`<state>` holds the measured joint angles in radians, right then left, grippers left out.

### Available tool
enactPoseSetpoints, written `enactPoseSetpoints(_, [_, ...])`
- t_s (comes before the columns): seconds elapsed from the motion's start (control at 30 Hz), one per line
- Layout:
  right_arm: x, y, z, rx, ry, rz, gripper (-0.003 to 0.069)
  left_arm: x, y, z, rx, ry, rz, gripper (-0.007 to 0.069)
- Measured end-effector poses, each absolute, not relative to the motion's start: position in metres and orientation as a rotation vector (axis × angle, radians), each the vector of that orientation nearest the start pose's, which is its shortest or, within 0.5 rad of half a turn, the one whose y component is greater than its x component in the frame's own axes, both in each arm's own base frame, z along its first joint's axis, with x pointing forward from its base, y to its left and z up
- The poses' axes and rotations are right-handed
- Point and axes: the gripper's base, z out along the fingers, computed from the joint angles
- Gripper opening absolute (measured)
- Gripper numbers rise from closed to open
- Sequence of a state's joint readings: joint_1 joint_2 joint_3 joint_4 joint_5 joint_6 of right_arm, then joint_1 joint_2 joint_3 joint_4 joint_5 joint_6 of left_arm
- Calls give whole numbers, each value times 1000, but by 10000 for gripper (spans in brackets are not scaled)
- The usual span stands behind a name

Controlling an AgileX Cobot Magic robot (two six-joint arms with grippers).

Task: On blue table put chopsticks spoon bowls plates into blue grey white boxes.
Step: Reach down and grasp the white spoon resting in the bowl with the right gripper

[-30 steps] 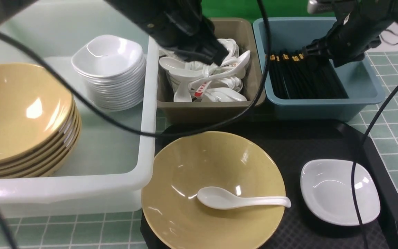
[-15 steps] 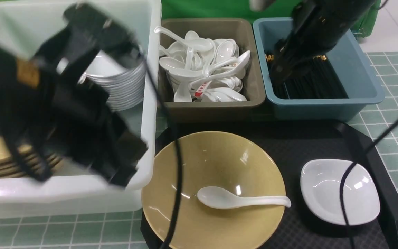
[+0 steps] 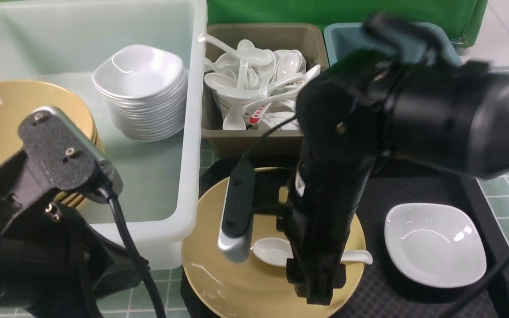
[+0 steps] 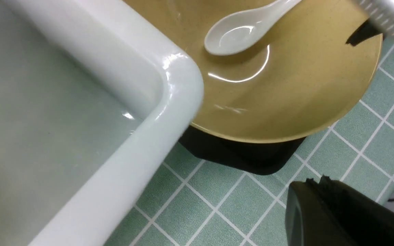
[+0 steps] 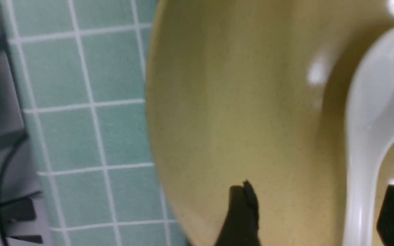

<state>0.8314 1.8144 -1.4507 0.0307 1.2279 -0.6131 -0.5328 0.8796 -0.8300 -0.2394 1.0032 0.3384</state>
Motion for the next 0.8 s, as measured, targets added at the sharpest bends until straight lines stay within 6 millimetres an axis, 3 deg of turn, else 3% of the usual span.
enactPoseSetpoints(0.13, [256, 267, 225, -2011, 2342, -133, 533, 122, -93, 322, 986, 2327, -383, -13])
enactPoseSetpoints(0.33, [263, 270, 206, -2031, 2358, -201, 514, 124, -94, 323, 973, 2308, -383, -13])
enactPoseSetpoints(0.5, [265, 271, 195, -2053, 2379, -209, 323, 127, -95, 325, 954, 2272, -381, -13])
enactPoseSetpoints(0.57, [265, 272, 198, -2051, 2393, -214, 193, 128, -95, 326, 947, 2262, -381, -13])
enactPoseSetpoints(0.73, [276, 280, 228, -1942, 2352, -219, 195, 130, -96, 328, 925, 2239, -384, -13])
enactPoseSetpoints(0.77, [286, 280, 252, -1845, 2326, -217, 195, 132, -96, 329, 891, 2226, -391, -13])
enactPoseSetpoints(0.8, [290, 278, 261, -1804, 2322, -215, 195, 133, -97, 329, 870, 2227, -394, -13])
